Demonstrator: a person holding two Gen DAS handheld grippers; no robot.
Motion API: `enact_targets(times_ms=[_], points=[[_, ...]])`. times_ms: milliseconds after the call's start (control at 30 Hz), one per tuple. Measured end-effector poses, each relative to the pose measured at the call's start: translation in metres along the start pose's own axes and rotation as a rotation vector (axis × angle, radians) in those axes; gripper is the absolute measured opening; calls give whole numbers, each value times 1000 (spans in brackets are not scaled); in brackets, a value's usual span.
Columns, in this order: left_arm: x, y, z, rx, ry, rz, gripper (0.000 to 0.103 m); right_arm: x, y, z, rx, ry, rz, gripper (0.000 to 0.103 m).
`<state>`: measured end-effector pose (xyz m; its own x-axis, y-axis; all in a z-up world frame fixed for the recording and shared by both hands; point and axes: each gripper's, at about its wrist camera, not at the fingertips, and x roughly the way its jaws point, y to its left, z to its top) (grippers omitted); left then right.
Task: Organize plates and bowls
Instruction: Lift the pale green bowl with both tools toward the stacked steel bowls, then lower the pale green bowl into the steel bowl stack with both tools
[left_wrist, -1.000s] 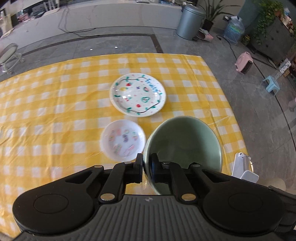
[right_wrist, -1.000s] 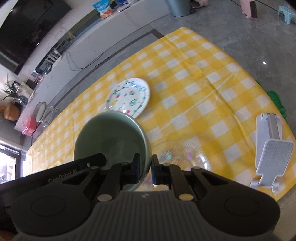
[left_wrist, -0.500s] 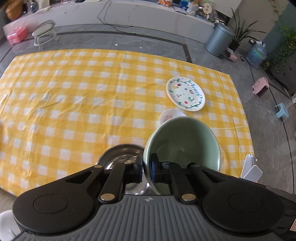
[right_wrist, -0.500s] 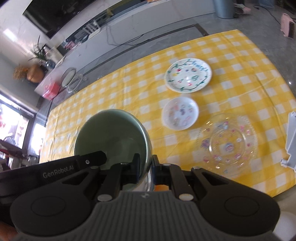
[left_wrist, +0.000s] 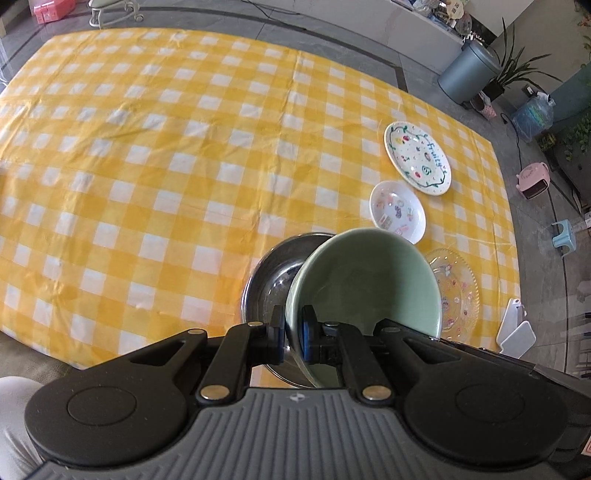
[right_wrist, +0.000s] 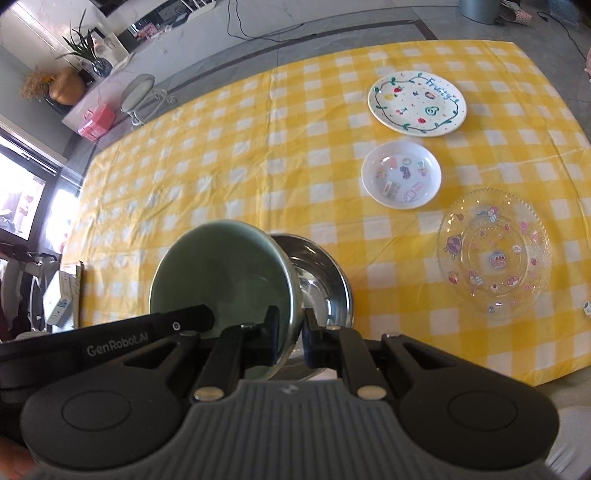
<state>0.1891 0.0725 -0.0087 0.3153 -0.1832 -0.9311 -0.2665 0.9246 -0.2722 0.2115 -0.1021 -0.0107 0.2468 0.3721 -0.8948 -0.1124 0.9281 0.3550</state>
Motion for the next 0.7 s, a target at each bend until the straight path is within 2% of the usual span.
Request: enact_targets(times_ms=[200,400,700], points=[[23,3,-1,27,50,10,9,28,-9,3,16,60,-17,10],[38,1,1,89,85,32,10,44,-14,6,8,81,-27,9],[49,4,6,118,114,52,13,66,-13,9,-7,105,-26,8]])
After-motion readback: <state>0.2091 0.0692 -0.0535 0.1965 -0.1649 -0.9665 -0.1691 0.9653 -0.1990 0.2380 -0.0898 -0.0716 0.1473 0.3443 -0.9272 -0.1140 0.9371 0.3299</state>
